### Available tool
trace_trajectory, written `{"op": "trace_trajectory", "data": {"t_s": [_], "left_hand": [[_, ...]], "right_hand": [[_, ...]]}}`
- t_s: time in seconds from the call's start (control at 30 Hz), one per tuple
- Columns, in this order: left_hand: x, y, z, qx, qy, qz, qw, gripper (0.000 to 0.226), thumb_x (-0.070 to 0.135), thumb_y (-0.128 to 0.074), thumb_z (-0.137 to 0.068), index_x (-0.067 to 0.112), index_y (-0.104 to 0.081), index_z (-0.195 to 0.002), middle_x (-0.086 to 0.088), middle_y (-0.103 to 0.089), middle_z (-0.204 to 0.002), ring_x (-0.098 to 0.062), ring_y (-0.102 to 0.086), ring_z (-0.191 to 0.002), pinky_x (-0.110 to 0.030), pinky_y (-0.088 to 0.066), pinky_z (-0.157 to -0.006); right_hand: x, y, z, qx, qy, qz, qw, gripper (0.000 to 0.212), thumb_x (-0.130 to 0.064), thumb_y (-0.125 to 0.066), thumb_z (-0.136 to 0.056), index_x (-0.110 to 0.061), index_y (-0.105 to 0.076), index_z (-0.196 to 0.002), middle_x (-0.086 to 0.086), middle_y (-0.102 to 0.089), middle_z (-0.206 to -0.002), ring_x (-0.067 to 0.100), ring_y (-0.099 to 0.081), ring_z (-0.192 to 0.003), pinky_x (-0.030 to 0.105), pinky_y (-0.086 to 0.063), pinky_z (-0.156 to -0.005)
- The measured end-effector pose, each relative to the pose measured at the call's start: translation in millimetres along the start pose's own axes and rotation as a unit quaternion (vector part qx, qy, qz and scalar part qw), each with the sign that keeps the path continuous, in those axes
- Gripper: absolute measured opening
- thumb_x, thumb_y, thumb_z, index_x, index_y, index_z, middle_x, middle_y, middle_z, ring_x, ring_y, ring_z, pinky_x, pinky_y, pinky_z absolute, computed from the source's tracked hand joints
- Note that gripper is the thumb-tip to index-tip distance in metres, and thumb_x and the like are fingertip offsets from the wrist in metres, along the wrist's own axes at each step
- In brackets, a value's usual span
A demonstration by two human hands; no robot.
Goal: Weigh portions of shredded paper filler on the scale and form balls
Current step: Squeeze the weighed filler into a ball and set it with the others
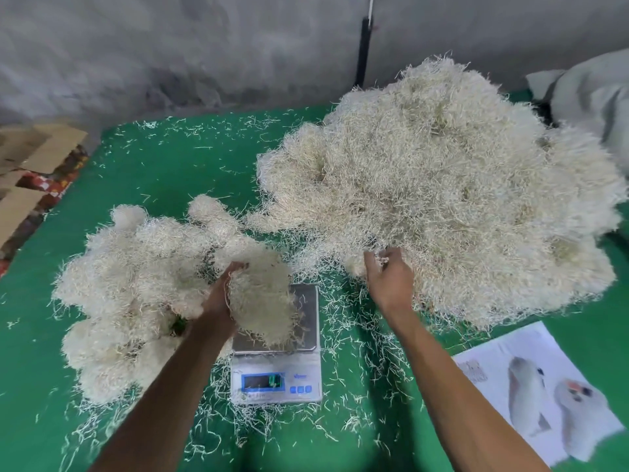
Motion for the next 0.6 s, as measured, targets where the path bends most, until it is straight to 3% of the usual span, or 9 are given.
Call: {"op": "trace_trajectory", "data": {"t_s": [0.1,0.17,0.23,0.27,0.37,0.4,0.47,0.53,0.6], "left_hand": [[-8,0,-12,0.011,-0.011,0.008,1.0,0.045,0.023,-0.04,-0.105,0.021,-0.072,-0.074,0.006,-0.069,-0.056,-0.012,-0.069,-0.05,-0.025,-0.053,-0.04],[-9,-2,-7,0.032,-0.024,-0.018,0.999,0.032,0.037,-0.038,-0.106,0.023,-0.057,-0.084,0.013,-0.064,-0.047,-0.003,-0.062,-0.039,-0.021,-0.044,-0.031],[-4,-7,-2,0.066,-0.035,-0.027,0.997,0.024,0.037,-0.044,-0.105,0.023,-0.055,-0.089,0.011,-0.067,-0.051,-0.005,-0.066,-0.044,-0.021,-0.048,-0.035],[2,-11,0,0.075,-0.075,-0.017,0.994,0.018,0.032,-0.05,-0.104,0.02,-0.058,-0.093,0.004,-0.072,-0.06,-0.011,-0.071,-0.053,-0.025,-0.054,-0.041],[5,-12,5,0.117,-0.123,-0.026,0.985,0.027,0.032,-0.06,-0.098,0.009,-0.059,-0.112,-0.009,-0.068,-0.1,-0.035,-0.072,-0.09,-0.046,-0.063,-0.067],[0,-10,6,0.142,-0.11,-0.028,0.983,0.035,0.034,-0.063,-0.096,0.007,-0.057,-0.117,-0.007,-0.066,-0.104,-0.035,-0.07,-0.095,-0.045,-0.063,-0.074],[-10,-10,10,0.167,-0.148,-0.128,0.966,0.04,0.022,-0.062,-0.097,0.003,-0.052,-0.131,-0.01,-0.065,-0.116,-0.034,-0.064,-0.109,-0.044,-0.06,-0.088],[-26,-5,7,0.14,-0.154,-0.272,0.939,0.044,0.007,-0.056,-0.098,-0.002,-0.045,-0.14,-0.018,-0.057,-0.13,-0.033,-0.054,-0.124,-0.049,-0.05,-0.102],[-35,8,7,0.076,-0.128,-0.248,0.957,0.024,0.017,-0.058,-0.099,0.004,-0.06,-0.12,-0.012,-0.069,-0.108,-0.02,-0.067,-0.103,-0.042,-0.056,-0.087]], "right_hand": [[-44,-27,26,-0.128,0.071,-0.1,0.984,0.058,-0.069,-0.037,-0.103,-0.017,-0.064,-0.105,-0.001,-0.064,-0.069,0.004,-0.055,-0.049,0.028,-0.049,-0.047],[-74,-48,52,-0.25,0.028,-0.188,0.949,0.075,-0.085,-0.038,-0.09,-0.02,-0.07,-0.109,-0.002,-0.072,-0.097,0.001,-0.067,-0.079,0.029,-0.058,-0.071],[-91,-68,73,-0.354,-0.115,-0.305,0.876,0.059,-0.077,-0.047,-0.089,-0.034,-0.068,-0.125,0.0,-0.064,-0.131,0.007,-0.066,-0.113,0.022,-0.054,-0.08],[-95,-74,82,-0.386,-0.183,-0.374,0.823,0.052,-0.071,-0.043,-0.096,-0.035,-0.069,-0.124,0.0,-0.06,-0.132,0.011,-0.066,-0.117,0.025,-0.058,-0.079],[-100,-85,102,-0.375,-0.357,-0.51,0.687,0.076,-0.072,-0.031,-0.101,-0.009,-0.072,-0.113,0.018,-0.065,-0.128,0.037,-0.064,-0.123,0.054,-0.059,-0.087],[-105,-87,104,-0.376,-0.359,-0.516,0.681,0.077,-0.068,-0.032,-0.103,-0.004,-0.073,-0.116,0.021,-0.066,-0.127,0.037,-0.065,-0.121,0.053,-0.06,-0.084],[-128,-90,104,-0.402,-0.333,-0.413,0.746,0.068,-0.053,-0.038,-0.108,0.003,-0.054,-0.142,0.027,-0.058,-0.142,0.039,-0.055,-0.135,0.05,-0.052,-0.099],[-148,-94,103,-0.366,-0.257,-0.358,0.82,0.079,-0.058,-0.054,-0.099,0.0,-0.041,-0.151,0.027,-0.052,-0.146,0.035,-0.054,-0.133,0.044,-0.044,-0.107],[-161,-97,95,-0.296,-0.195,-0.363,0.862,0.098,-0.059,-0.073,-0.081,0.001,-0.04,-0.151,0.021,-0.062,-0.13,0.022,-0.068,-0.106,0.029,-0.052,-0.09]]}}
Point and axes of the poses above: each hand's wrist, its own z-axis away from the middle knuckle, its own y-axis out of the back of the hand, x = y × z, the point moved 2 cm from there along -z, towards the middle knuckle
